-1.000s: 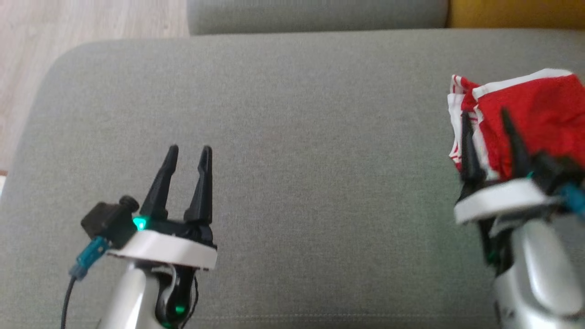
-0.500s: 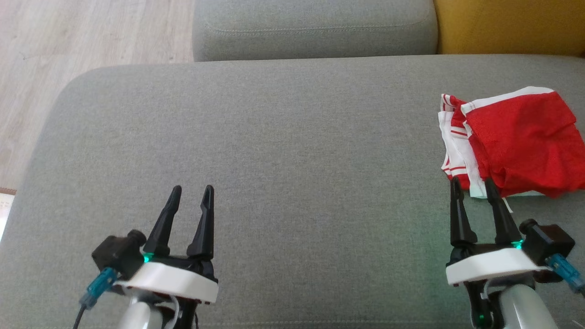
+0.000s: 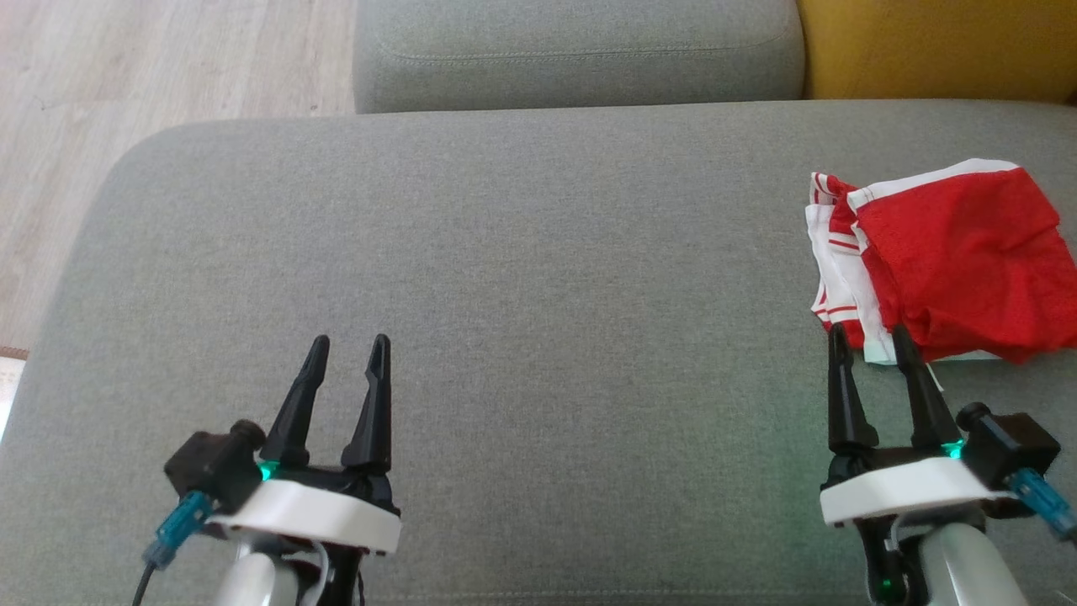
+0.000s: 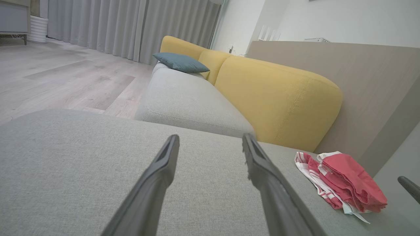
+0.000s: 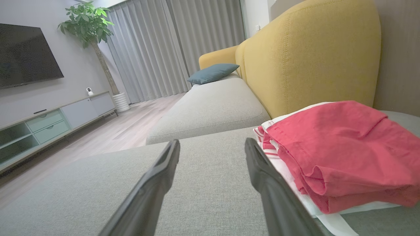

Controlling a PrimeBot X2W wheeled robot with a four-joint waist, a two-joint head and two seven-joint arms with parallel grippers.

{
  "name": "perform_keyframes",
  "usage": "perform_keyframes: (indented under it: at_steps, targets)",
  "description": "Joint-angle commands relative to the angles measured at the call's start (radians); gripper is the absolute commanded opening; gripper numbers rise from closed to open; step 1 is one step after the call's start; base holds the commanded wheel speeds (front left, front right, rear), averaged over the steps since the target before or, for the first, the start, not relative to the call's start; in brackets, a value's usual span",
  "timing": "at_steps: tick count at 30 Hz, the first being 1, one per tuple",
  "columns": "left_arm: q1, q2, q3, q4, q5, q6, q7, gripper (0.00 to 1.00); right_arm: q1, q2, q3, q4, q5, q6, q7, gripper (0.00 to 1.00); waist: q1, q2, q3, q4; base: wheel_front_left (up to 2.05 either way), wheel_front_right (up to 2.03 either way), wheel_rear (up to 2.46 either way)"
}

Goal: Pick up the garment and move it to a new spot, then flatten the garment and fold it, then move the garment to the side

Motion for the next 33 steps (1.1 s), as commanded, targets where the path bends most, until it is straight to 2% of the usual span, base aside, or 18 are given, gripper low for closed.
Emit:
perform_keyframes:
  at_steps: [1,16,23,29,30,33]
  targets:
    - [-0.031,0.006,0.038,-0.041,0.010,0.007,-0.005,1.00,-0.024,-0.003,0.026,-0.039,-0.008,-0.001,-0.014,1.00,0.0000,-0.0001,0.000,0.000,0.00,0.00,0.00]
    - [-0.025,0.006,0.042,-0.060,0.014,0.016,-0.005,1.00,-0.022,-0.003,0.040,-0.035,-0.011,-0.001,-0.014,1.00,0.0000,-0.0001,-0.002,-0.002,0.00,0.00,0.00]
    - [-0.011,0.006,0.048,-0.082,-0.010,-0.005,-0.005,1.00,-0.022,-0.003,0.053,-0.036,-0.016,-0.001,-0.014,1.00,0.0000,-0.0001,-0.003,-0.004,0.00,0.00,0.00]
    - [-0.004,0.006,0.053,-0.068,-0.012,-0.007,-0.005,1.00,-0.028,-0.003,0.067,-0.038,-0.022,-0.001,-0.014,1.00,0.0000,-0.0001,0.003,-0.011,0.00,0.00,0.00]
    - [0.025,0.000,0.018,-0.035,-0.008,-0.008,0.000,0.00,0.000,0.000,0.040,-0.001,-0.017,0.000,0.000,0.00,0.0000,-0.0001,0.002,-0.011,0.00,0.00,0.00]
    - [0.039,-0.002,0.018,0.014,-0.011,-0.009,0.001,0.00,0.013,0.001,0.040,0.045,-0.017,0.000,0.002,0.00,0.0000,-0.0001,0.003,-0.012,0.00,0.00,0.00]
